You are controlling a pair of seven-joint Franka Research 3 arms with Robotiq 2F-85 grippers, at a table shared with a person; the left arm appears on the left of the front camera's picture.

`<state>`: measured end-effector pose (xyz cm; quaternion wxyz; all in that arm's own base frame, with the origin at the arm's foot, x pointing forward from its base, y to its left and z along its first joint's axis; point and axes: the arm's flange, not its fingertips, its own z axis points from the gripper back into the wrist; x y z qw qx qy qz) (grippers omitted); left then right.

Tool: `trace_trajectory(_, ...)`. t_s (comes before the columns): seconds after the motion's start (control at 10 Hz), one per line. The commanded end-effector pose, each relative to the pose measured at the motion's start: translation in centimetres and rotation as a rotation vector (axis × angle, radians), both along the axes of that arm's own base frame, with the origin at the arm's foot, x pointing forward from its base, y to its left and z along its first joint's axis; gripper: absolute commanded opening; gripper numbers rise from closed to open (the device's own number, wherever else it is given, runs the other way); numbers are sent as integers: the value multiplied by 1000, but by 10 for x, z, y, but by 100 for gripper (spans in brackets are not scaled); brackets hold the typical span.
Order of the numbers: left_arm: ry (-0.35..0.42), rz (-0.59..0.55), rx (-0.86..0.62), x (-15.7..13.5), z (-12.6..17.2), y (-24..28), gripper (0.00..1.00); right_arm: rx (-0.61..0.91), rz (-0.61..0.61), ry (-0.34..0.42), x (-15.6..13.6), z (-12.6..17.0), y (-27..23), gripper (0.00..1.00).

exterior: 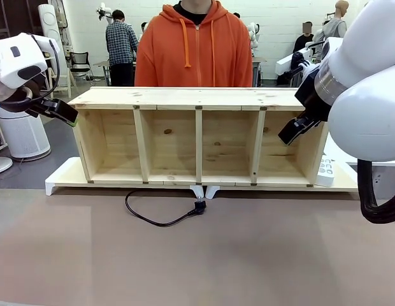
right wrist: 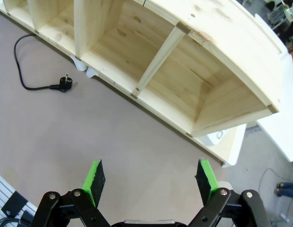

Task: Perform cable management.
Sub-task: When the cord part of the Power Cable appears at the lower middle area of the table and stops, grasp the cord part of the Power Cable.

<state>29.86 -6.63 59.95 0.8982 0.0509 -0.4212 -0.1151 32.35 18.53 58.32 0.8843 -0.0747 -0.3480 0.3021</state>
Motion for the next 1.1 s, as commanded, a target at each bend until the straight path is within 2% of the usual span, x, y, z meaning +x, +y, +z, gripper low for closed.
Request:
trace_trajectory(0.0, -2, 0, 1, 2, -1, -1, 100, -1, -14, 3, -1, -5, -2, 100)
trace_trajectory(1.0, -2, 0, 1, 2, -1, -1, 100, -1, -14, 3, -1, -5, -2, 100)
